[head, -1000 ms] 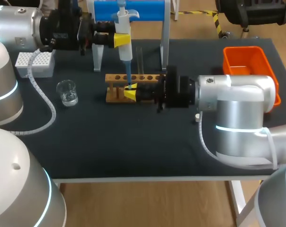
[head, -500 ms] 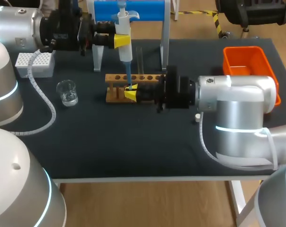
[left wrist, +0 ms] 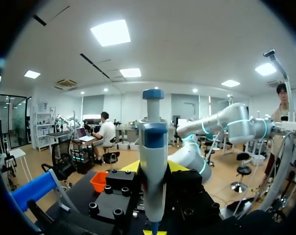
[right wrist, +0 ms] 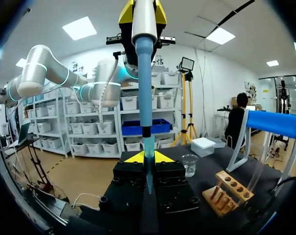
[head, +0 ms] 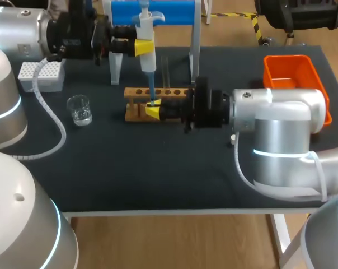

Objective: Invert the test tube, pick up the pipette, mount the tip to pipette, aspirate from beaker and dispense into the tube, eject the tip, return the pipette, and cap with the stopper.

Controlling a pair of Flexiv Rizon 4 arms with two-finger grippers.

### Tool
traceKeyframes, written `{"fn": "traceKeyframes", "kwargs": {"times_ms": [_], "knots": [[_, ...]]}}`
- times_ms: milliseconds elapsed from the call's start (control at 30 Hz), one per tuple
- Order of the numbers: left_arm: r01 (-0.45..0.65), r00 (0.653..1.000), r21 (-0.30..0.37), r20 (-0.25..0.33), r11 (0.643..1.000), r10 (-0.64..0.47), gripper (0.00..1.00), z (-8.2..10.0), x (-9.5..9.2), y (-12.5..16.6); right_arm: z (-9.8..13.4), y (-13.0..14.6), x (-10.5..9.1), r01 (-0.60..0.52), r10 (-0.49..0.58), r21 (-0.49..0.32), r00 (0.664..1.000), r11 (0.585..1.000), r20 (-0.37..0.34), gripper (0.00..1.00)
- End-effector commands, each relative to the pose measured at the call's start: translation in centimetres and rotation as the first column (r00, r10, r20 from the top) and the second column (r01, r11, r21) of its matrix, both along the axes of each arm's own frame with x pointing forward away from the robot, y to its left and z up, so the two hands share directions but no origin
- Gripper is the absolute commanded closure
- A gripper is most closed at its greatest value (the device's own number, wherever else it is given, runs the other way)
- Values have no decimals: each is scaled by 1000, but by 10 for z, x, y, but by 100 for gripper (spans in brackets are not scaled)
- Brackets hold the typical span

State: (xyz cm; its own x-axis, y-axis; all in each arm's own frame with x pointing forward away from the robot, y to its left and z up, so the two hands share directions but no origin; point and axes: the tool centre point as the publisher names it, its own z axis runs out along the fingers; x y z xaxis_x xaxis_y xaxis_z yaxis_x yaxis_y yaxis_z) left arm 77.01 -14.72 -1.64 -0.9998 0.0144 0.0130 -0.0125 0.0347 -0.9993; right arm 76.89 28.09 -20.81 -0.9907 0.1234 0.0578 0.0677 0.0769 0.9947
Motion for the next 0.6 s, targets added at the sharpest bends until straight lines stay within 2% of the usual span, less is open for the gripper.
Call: {"fn": "traceKeyframes", "kwargs": {"times_ms": [33, 200, 600], "knots": [[-2, 1000, 1, 0, 1000, 2, 100, -2, 0, 0, 7, -1, -1, 4, -4, 3, 1000, 1000, 5, 100], [-2, 1000, 1, 0, 1000, 2, 100, -2, 0, 0, 9, -3, 0, 7, -7, 7, 1000, 1000, 8, 100], [-2, 1000, 1, 0, 1000, 2, 100, -2, 0, 0, -9, -4, -4, 9, -9, -11, 1000, 1000, -11, 100]]}}
